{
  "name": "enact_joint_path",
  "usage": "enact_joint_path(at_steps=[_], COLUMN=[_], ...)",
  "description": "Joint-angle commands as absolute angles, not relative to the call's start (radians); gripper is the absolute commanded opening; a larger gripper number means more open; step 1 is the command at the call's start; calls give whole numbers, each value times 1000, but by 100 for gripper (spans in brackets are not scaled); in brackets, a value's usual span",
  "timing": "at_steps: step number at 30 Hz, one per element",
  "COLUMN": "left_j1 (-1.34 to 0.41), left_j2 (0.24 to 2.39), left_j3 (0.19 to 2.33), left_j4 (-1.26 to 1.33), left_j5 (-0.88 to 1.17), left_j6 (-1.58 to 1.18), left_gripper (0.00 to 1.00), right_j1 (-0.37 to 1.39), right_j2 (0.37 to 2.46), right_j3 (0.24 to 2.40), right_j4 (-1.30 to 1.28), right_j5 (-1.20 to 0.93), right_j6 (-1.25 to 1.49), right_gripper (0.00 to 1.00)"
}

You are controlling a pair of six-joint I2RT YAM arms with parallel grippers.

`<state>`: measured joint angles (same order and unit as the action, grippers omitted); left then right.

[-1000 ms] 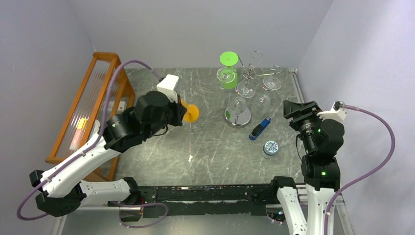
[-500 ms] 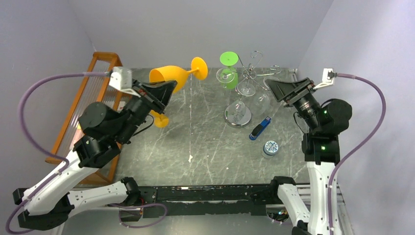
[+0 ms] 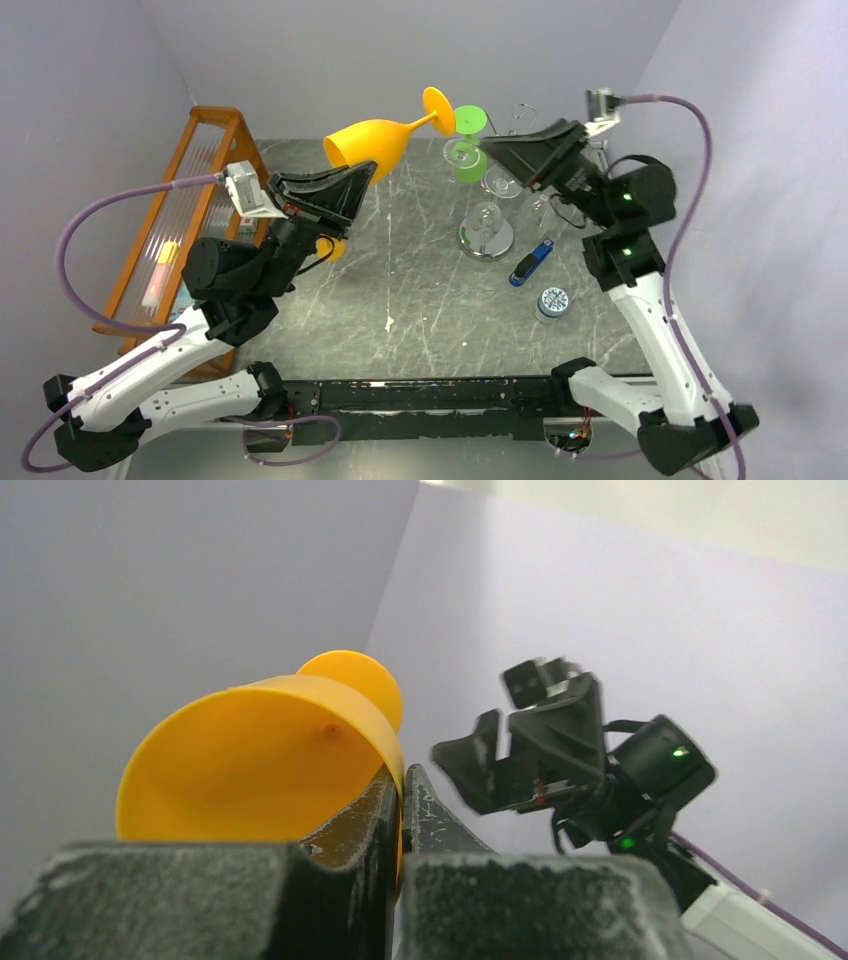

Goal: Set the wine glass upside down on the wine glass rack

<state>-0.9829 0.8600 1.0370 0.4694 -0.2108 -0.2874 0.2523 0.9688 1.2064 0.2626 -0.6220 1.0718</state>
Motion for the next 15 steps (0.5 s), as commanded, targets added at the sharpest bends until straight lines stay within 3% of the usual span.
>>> enact_joint_path(at_steps=[1, 8, 15], left_j1=[-977, -977, -977], left_j2=[847, 824, 833], left_j3=[1005, 903, 823], left_j4=[691, 881, 1069], left_j5=[-149, -83, 17], left_j6=[-281, -280, -187], left_gripper=[5, 5, 5], right_j1=[441, 571, 653], right_j2=[1049, 1039, 1010], right_j3=[1266, 1135, 1066], right_j4=[276, 505, 505], right_j5=[-474, -276, -118], right_j6=[1016, 1250, 1529], right_gripper=[69, 69, 57])
